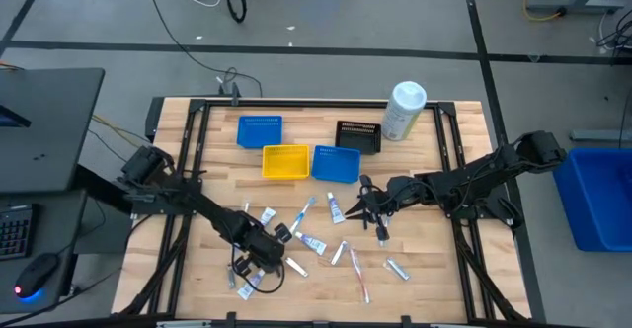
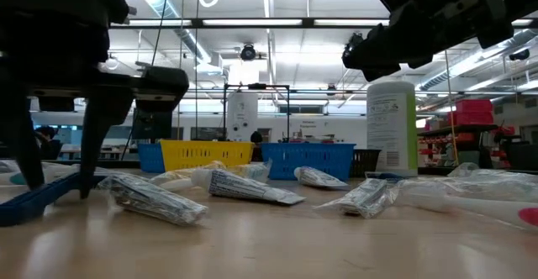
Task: Pick & Place Travel size toiletries
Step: Put the left razor into the left blue basket
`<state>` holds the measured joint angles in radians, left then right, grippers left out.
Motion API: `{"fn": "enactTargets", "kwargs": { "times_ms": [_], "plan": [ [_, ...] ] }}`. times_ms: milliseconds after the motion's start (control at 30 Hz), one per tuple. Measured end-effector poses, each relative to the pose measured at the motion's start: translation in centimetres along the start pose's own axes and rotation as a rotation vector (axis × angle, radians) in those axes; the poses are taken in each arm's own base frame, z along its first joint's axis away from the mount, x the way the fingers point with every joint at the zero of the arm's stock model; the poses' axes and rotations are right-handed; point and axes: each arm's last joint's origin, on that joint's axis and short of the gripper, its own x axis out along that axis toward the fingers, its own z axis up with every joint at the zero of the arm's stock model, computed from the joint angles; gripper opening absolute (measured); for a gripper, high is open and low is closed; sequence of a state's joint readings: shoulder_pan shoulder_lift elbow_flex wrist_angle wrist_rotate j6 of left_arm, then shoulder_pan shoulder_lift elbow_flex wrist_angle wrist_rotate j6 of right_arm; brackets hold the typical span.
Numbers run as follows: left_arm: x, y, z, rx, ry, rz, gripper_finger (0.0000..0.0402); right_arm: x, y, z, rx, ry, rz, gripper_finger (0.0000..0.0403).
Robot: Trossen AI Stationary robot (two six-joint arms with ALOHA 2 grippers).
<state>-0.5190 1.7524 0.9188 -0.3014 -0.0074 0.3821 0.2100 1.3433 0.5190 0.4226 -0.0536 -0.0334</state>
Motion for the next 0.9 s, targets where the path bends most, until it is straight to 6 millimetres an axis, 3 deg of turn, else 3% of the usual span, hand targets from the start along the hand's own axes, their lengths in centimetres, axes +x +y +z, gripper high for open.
{"fn": "enactTargets", "kwargs": {
  "times_ms": [200,467,633,900],
  "plan": [
    [-0.2,0.4,0.5,0.006,0.006,0.060,0.0039,0.0,0.0,-0.2,0.004,0.016,0.001,0.0056],
    [-0.4,0.0,0.5,-0.044,0.029,0.079,0.0064,0.0,0.0,-0.2,0.005,0.023,0.004,0.0055],
    [-1.0,-0.4,0.9,-0.117,0.011,0.074,0.0045,0.0,0.0,-0.2,0.005,0.022,0.004,0.0055],
    [-5.3,0.7,2.4,-0.317,0.063,0.222,0.0051,0.0,0.0,-0.3,0.010,0.026,0.004,0.0055]
  ]
}}
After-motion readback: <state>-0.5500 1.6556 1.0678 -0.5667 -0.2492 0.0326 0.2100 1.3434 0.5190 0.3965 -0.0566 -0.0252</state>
